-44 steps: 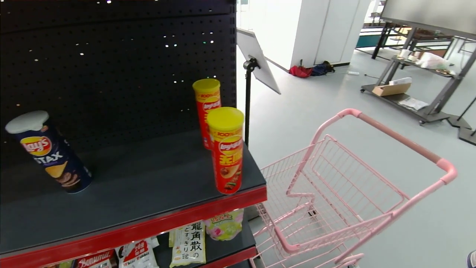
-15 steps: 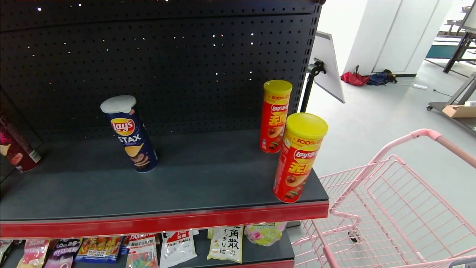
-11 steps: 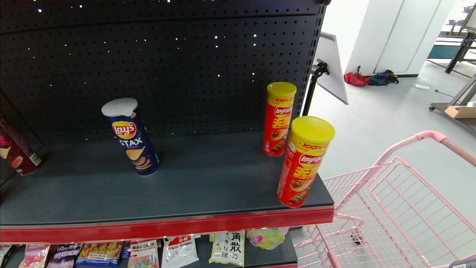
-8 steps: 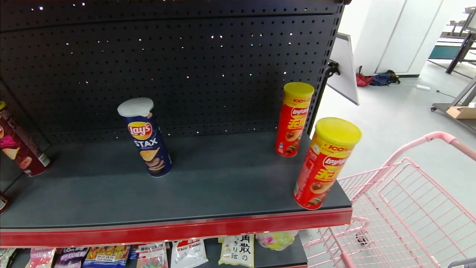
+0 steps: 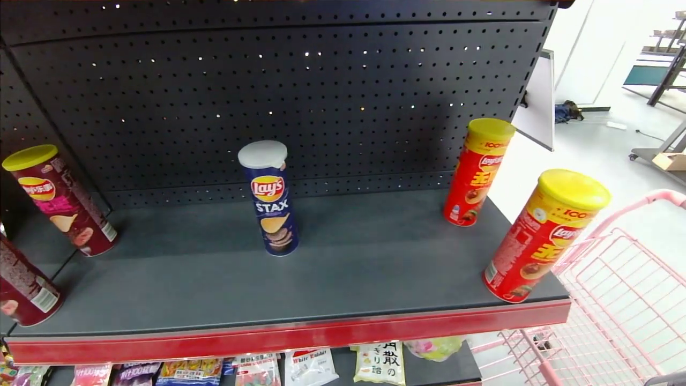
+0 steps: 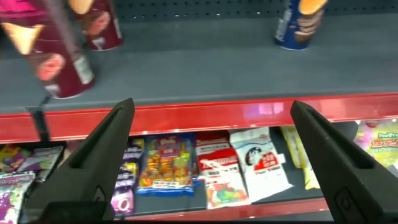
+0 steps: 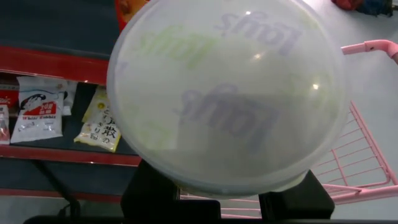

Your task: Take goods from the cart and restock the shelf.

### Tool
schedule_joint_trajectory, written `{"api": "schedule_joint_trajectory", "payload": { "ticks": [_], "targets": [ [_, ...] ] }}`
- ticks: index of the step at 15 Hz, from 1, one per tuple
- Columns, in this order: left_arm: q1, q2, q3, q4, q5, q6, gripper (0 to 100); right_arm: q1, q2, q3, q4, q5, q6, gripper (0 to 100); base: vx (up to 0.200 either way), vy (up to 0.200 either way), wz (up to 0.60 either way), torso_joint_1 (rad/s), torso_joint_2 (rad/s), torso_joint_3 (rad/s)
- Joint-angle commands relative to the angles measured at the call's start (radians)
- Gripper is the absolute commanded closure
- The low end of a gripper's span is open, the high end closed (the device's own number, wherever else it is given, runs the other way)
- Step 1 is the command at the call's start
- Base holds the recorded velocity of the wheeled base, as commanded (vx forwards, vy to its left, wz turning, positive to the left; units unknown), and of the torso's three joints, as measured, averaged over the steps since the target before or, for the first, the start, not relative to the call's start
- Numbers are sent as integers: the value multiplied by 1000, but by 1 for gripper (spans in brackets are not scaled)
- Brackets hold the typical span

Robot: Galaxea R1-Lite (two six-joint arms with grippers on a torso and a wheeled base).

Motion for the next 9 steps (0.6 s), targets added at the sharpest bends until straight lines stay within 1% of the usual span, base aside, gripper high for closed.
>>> {"api": "schedule_joint_trajectory", "payload": {
  "ticks": [1, 8, 9],
  "targets": [
    [0, 1, 0, 0, 0, 1, 0, 0, 2, 0, 0, 0, 0, 100, 0, 200, 0, 2, -2, 2],
    [0, 1, 2, 0, 0, 2, 0, 0, 2, -2, 0, 1, -5, 100, 0, 200, 0, 2, 2, 7],
    [0, 1, 0, 0, 0, 2, 0, 0, 1, -2, 0, 1, -5, 100, 0, 0, 0, 0, 0, 0]
  ]
}}
